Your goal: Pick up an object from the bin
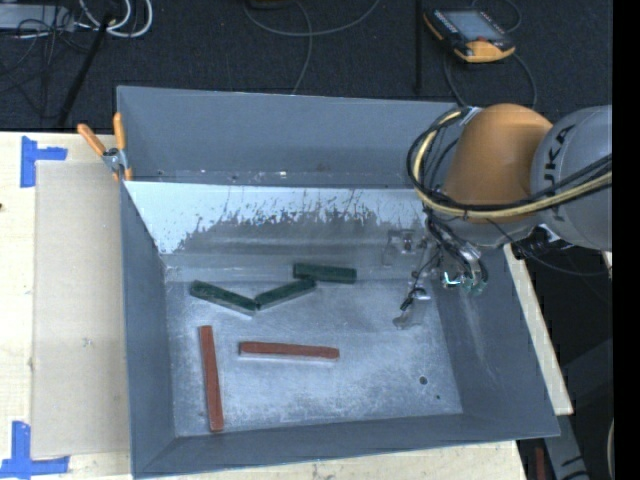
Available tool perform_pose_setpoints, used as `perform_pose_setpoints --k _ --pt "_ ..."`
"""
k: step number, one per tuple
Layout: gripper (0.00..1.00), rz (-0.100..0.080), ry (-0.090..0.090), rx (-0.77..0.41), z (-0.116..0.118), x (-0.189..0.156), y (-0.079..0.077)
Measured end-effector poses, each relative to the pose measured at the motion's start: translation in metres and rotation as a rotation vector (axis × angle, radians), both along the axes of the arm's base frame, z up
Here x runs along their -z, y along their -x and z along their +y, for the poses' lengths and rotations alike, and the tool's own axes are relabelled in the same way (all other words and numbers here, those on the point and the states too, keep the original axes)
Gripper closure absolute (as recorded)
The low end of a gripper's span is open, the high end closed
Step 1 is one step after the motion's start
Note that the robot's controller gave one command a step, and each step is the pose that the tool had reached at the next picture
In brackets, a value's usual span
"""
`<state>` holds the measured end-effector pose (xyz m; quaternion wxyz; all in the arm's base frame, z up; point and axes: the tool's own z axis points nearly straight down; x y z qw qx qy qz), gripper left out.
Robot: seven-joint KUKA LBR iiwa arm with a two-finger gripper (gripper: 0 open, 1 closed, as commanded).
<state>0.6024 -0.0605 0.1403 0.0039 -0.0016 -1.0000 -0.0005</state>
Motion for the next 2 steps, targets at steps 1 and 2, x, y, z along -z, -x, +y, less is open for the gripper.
perform_pose_setpoints --k 1,2 --pt "0.00 -0.002 0.001 0.227 0.033 0.073 -0.015" --pt "0.00 -0.011 -0.002 0.135 0.103 0.039 -0.014"
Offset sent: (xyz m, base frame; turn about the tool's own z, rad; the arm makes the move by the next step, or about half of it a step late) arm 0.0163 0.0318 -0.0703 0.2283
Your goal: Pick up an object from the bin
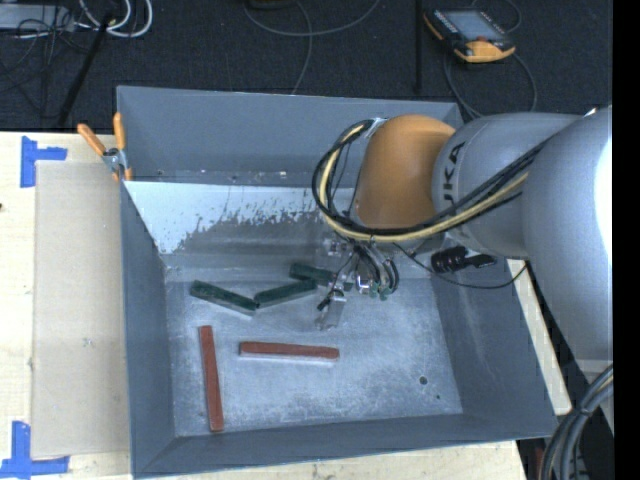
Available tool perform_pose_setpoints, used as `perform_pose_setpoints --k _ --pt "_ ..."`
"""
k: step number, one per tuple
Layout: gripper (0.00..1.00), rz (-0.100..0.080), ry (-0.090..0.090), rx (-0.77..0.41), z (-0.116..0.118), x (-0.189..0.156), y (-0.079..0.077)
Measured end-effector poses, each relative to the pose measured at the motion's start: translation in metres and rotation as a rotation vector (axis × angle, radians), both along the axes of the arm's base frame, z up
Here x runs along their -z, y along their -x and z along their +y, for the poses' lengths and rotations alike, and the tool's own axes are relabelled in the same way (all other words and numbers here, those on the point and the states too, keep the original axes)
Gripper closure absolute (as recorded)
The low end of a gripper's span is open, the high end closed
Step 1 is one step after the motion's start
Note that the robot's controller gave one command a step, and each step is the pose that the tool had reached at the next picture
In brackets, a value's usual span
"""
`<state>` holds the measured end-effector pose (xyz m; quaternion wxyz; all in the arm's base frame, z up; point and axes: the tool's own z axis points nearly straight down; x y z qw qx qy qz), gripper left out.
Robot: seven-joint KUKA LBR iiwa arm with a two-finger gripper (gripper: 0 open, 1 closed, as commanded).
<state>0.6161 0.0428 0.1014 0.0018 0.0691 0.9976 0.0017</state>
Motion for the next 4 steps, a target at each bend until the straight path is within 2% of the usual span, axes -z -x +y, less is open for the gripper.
perform_pose_setpoints --k 1,2,3,4 --pt "0.00 0.001 0.002 -0.196 0.042 0.001 -0.003" --pt "0.00 -0.001 0.003 -0.305 0.032 0.031 -0.006" --pt "0.00 0.000 0.003 -0.305 0.033 0.030 -0.007" --pt "1.00 -0.002 0.003 -0.305 0.033 0.028 -0.008"
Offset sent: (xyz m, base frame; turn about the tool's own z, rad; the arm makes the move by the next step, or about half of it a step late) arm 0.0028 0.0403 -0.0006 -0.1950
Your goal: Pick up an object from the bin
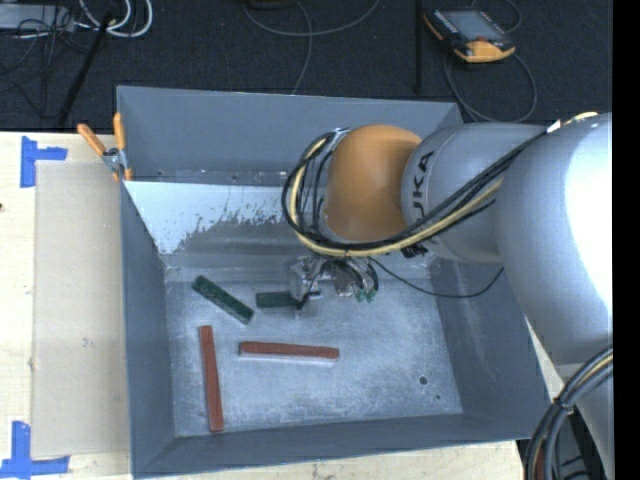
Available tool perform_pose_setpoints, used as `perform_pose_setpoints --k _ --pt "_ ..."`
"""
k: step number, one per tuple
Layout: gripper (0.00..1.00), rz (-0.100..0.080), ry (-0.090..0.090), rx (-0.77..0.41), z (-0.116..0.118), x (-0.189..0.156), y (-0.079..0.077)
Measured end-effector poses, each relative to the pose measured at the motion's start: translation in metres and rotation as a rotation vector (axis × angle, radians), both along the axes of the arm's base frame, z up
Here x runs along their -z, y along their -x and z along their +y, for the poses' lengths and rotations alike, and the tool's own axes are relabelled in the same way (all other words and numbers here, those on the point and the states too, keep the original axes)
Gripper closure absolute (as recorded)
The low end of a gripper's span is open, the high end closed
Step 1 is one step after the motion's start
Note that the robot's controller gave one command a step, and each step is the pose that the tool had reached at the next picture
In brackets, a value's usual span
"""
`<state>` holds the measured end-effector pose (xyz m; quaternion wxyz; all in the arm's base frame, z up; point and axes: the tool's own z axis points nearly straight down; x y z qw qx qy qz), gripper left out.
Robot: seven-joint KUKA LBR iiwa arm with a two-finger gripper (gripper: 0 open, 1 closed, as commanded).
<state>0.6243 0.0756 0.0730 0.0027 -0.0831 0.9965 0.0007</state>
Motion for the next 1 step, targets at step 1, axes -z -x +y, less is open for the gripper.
perform_pose_setpoints --k 1 --pt "1.00 -0.001 0.001 -0.001 0.0003 -0.0446 -0.0018"
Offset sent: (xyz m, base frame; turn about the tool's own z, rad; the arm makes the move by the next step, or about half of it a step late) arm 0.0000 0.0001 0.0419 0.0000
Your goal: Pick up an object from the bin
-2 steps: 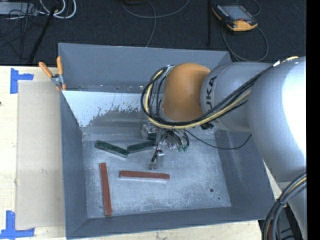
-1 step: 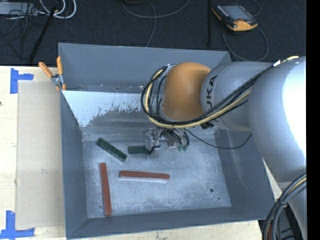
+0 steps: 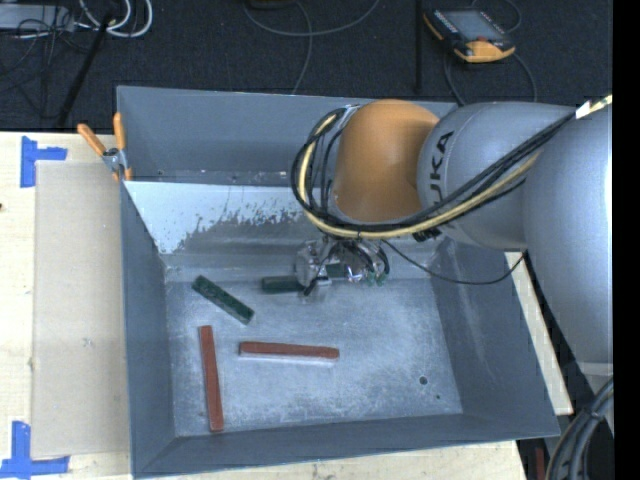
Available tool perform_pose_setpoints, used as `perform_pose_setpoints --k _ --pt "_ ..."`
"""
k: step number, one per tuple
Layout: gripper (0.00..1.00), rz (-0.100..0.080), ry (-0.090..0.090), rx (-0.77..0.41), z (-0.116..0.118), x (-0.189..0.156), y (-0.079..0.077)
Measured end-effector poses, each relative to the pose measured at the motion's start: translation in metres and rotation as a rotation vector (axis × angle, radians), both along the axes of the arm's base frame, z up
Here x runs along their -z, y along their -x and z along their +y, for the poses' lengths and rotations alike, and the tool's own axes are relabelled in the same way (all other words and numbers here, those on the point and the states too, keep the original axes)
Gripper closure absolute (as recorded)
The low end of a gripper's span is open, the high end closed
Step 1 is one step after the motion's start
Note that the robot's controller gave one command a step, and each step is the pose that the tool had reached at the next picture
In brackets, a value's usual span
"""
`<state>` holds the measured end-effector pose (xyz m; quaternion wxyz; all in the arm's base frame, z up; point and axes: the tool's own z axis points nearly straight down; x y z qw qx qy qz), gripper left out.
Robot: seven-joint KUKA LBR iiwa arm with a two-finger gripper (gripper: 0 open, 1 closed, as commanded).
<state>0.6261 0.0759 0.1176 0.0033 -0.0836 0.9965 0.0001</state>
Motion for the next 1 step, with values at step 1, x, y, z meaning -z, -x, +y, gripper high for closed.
perform_pose_setpoints --k 1 --pt "1.00 0.000 0.000 0.000 0.0004 -0.0483 -0.0014"
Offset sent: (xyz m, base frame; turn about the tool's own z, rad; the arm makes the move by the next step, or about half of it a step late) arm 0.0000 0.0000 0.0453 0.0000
